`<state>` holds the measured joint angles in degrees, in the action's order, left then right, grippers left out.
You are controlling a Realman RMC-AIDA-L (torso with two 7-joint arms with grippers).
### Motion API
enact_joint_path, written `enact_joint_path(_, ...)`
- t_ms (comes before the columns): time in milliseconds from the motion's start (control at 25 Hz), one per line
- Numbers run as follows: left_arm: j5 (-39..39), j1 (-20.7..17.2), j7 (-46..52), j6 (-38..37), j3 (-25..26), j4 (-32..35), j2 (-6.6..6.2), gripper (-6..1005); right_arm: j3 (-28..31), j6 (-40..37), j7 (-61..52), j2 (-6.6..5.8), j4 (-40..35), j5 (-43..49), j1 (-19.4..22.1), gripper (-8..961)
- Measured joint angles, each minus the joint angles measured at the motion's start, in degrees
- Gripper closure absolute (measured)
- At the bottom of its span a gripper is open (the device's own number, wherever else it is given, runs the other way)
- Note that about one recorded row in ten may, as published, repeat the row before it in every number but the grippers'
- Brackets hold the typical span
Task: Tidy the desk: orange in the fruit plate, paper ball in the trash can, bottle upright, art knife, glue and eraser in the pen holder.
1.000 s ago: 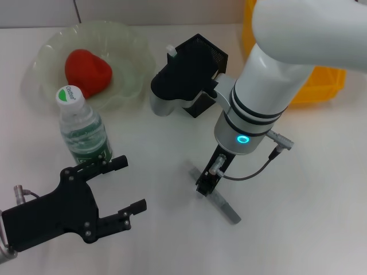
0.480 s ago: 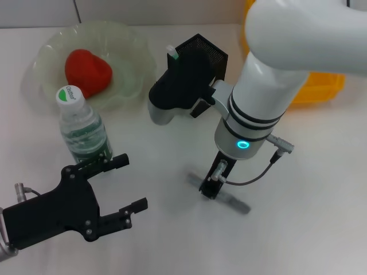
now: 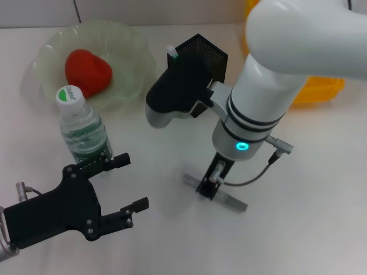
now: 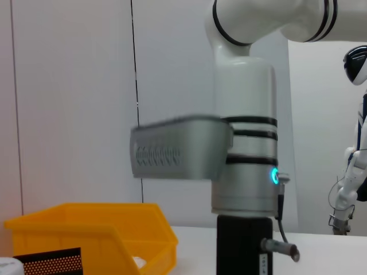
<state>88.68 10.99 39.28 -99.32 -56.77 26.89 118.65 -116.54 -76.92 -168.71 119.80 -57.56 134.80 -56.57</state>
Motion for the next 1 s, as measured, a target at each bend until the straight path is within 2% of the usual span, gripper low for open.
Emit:
enact_joint_path(40, 0.0, 0.0, 0.0, 0.0, 0.0, 0.0, 0.0, 214, 2.8, -0.3, 0.3, -0.28, -3.0, 1.2, 2.2, 811)
enact_joint_path(120, 0.0, 0.0, 0.0, 0.0, 0.0, 0.0, 0.0, 214, 5.1, -0.8, 0.8, -0.4, -5.1, 2.2, 3.7, 813)
enact_joint_path(160, 0.0, 0.0, 0.0, -0.1, 0.0, 0.0, 0.01, 214, 12.1, -2.0, 3.2, -0.44, -11.8, 3.7, 8.1, 814)
enact_joint_path(240, 0.0, 0.0, 0.0, -0.2, 0.0, 0.0, 0.01, 214, 18.8, -1.7, 6.6, -0.42, -20.5, 3.6, 13.5, 815)
enact_joint_path(280, 0.0, 0.0, 0.0, -0.2, 0.0, 0.0, 0.01, 214, 18.8, -1.7, 6.6, -0.42, -20.5, 3.6, 13.5, 816)
enact_joint_path(320, 0.0, 0.0, 0.0, -0.2, 0.0, 0.0, 0.01, 214, 21.2, -0.5, 8.4, -0.4, -24.2, 3.0, 16.2, 817)
enact_joint_path(360, 0.0, 0.0, 0.0, -0.2, 0.0, 0.0, 0.01, 214, 25.1, 5.5, 14.6, -0.38, -30.7, -0.9, 22.8, 817)
enact_joint_path(400, -0.1, 0.0, 0.0, -0.1, 0.0, 0.0, 0.04, 214, 26.2, 9.1, 18.4, -0.41, -32.7, -3.4, 25.6, 818)
enact_joint_path(440, -0.1, 0.0, 0.0, 0.0, 0.0, 0.0, 0.08, 214, 26.2, 9.1, 18.4, -0.41, -32.7, -3.4, 25.6, 818)
enact_joint_path(520, -0.1, 0.0, 0.0, 0.0, 0.0, 0.0, 0.08, 214, 27.4, 19.2, 28.8, -0.43, -33.5, -12.5, 31.4, 819)
enact_joint_path(560, -0.1, 0.0, 0.0, 0.0, 0.0, 0.0, 0.08, 214, 27.7, 28.7, 43.8, -0.42, -30.0, -27.5, 34.8, 819)
enact_joint_path(600, -0.1, 0.0, 0.0, 0.0, 0.0, 0.0, 0.08, 214, 27.7, 28.7, 43.8, -0.42, -30.0, -27.5, 34.8, 820)
enact_joint_path(640, -0.1, 0.1, 0.0, 0.0, 0.0, -0.1, 0.09, 214, 27.8, 33.8, 61.2, -0.42, -22.6, -44.7, 35.2, 820)
enact_joint_path(680, -0.1, 0.3, 0.0, -0.1, 0.0, -0.1, 0.09, 214, 28.0, 34.3, 68.1, -0.47, -18.0, -51.9, 34.2, 821)
enact_joint_path(720, -0.1, 0.4, 0.0, -0.1, 0.0, -0.1, 0.09, 214, 28.0, 34.3, 68.1, -0.47, -18.0, -51.9, 34.2, 821)
enact_joint_path(760, -0.1, 0.5, 0.0, -0.1, 0.0, -0.1, 0.1, 214, 28.5, 33.4, 82.8, -0.53, -7.4, -66.8, 31.3, 821)
enact_joint_path(800, -0.1, 0.5, 0.0, -0.1, 0.0, -0.1, 0.1, 214, 28.5, 33.4, 82.8, -0.53, -7.4, -66.8, 31.3, 822)
enact_joint_path(840, -0.1, 0.5, 0.0, -0.1, 0.0, -0.1, 0.09, 214, 29.7, 30.1, 93.3, -0.53, 3.1, -77.0, 27.2, 822)
enact_joint_path(880, -0.1, 0.5, 0.0, -0.1, 0.0, -0.1, 0.1, 214, 29.7, 30.1, 93.3, -0.53, 3.1, -77.0, 27.2, 822)
enact_joint_path(920, -0.1, 0.6, 0.0, -0.1, 0.0, -0.1, 0.09, 214, 31.0, 28.4, 96.9, -0.54, 8.6, -80.3, 24.8, 823)
enact_joint_path(960, -0.1, 0.6, 0.0, -0.2, 0.0, -0.1, 0.09, 214, 33.6, 26.2, 101.3, -0.53, 17.2, -84.1, 20.6, 823)
enact_joint_path(1000, -0.1, 0.6, 0.0, -0.2, 0.0, -0.1, 0.09, 214, 33.6, 26.2, 101.3, -0.53, 17.2, -84.1, 20.6, 824)
